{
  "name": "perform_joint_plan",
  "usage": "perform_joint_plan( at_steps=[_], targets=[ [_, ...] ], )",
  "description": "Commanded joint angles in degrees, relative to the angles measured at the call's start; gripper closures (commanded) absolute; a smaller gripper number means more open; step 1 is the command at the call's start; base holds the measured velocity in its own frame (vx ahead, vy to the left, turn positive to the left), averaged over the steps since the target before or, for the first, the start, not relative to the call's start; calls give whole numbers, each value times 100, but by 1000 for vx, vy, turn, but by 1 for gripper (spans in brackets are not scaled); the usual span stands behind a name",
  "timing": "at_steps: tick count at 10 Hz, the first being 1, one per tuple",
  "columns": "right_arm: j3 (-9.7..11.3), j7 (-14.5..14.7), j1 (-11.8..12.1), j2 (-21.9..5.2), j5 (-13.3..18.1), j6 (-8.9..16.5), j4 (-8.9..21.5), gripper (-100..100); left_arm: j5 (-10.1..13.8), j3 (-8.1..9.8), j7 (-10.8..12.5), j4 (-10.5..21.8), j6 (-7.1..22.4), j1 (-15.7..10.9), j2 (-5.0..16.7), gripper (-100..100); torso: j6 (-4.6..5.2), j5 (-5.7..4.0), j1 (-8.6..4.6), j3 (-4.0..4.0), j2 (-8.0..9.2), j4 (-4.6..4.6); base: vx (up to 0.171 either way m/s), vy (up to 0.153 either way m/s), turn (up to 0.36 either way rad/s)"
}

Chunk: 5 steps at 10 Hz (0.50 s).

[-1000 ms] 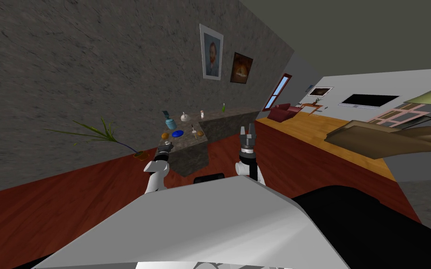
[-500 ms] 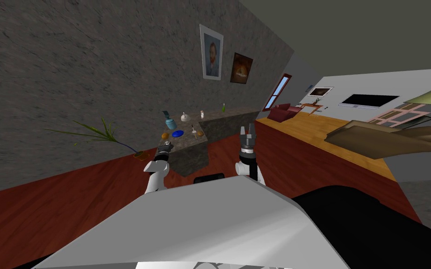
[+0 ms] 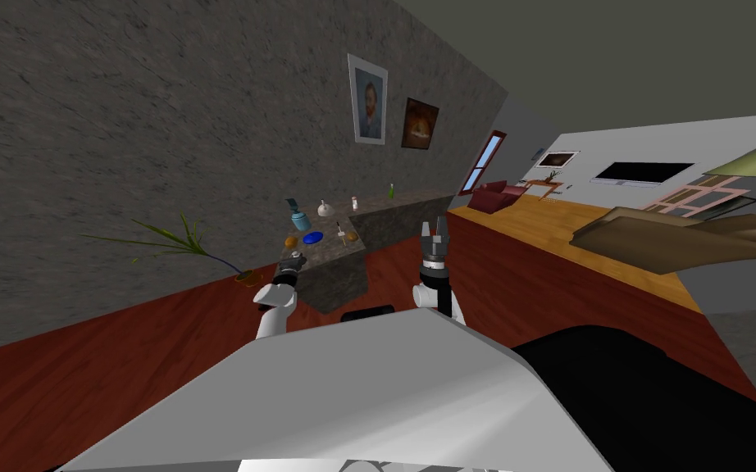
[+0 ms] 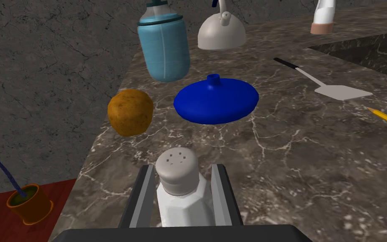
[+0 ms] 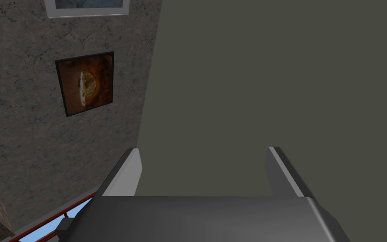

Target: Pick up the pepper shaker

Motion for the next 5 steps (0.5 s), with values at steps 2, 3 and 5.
perform_joint_plan(
  at_steps=[2,3,5],
  targets=[
    [0,0,0,0,0,0,0,0,-484,-123,531,-41,-168,180,-51,100,-5,14,15,-14,-9,-19,25,43,-24],
    [0,0,0,0,0,0,0,0,-588,-123,627,-41,-168,180,-51,100,-13,30,23,-27,-13,-40,5,8,0],
    [0,0,0,0,0,0,0,0,-967,-507,1008,-391,-526,556,-105,100,-23,51,40,-41,-14,-68,32,51,-33]
  ],
)
